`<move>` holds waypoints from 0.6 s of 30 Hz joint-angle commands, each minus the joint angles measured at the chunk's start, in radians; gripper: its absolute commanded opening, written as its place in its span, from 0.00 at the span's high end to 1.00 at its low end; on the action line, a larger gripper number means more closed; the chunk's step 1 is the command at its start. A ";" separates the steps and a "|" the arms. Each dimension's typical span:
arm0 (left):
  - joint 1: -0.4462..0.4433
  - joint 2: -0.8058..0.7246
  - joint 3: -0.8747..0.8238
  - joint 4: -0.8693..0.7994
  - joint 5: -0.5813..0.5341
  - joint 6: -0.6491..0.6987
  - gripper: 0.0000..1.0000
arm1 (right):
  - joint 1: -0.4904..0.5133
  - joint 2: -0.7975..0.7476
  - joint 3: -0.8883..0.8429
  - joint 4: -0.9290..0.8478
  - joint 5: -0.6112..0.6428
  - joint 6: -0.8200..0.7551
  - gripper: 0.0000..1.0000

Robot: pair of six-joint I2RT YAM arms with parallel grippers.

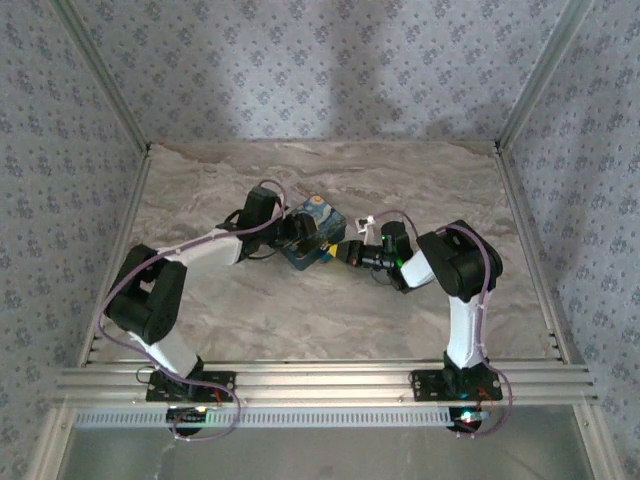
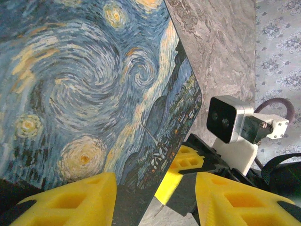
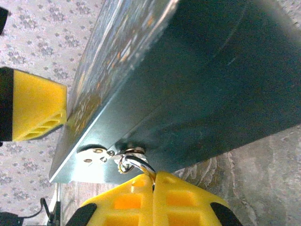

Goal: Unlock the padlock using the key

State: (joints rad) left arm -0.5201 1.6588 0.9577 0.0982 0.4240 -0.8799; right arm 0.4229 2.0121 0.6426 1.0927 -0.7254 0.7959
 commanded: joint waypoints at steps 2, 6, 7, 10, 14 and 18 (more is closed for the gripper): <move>-0.024 -0.010 -0.043 -0.038 -0.012 -0.002 0.51 | -0.003 0.012 -0.004 0.114 0.021 0.106 1.00; -0.025 -0.013 -0.051 -0.034 -0.017 -0.005 0.51 | -0.003 0.010 -0.012 0.130 0.038 0.124 1.00; -0.025 -0.013 -0.053 -0.034 -0.019 -0.005 0.51 | -0.004 0.008 -0.016 0.130 0.041 0.126 1.00; -0.025 -0.019 -0.051 -0.034 -0.018 -0.005 0.50 | -0.014 -0.004 -0.030 0.128 0.051 0.119 1.00; -0.023 -0.035 -0.035 -0.054 -0.028 0.008 0.47 | -0.034 -0.048 -0.057 0.083 0.063 0.078 1.00; -0.016 -0.061 -0.003 -0.089 -0.039 0.033 0.45 | -0.054 -0.119 -0.092 0.002 0.075 0.019 1.00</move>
State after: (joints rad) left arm -0.5350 1.6257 0.9367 0.0921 0.4026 -0.8742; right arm 0.3824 1.9587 0.5701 1.1282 -0.6693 0.8688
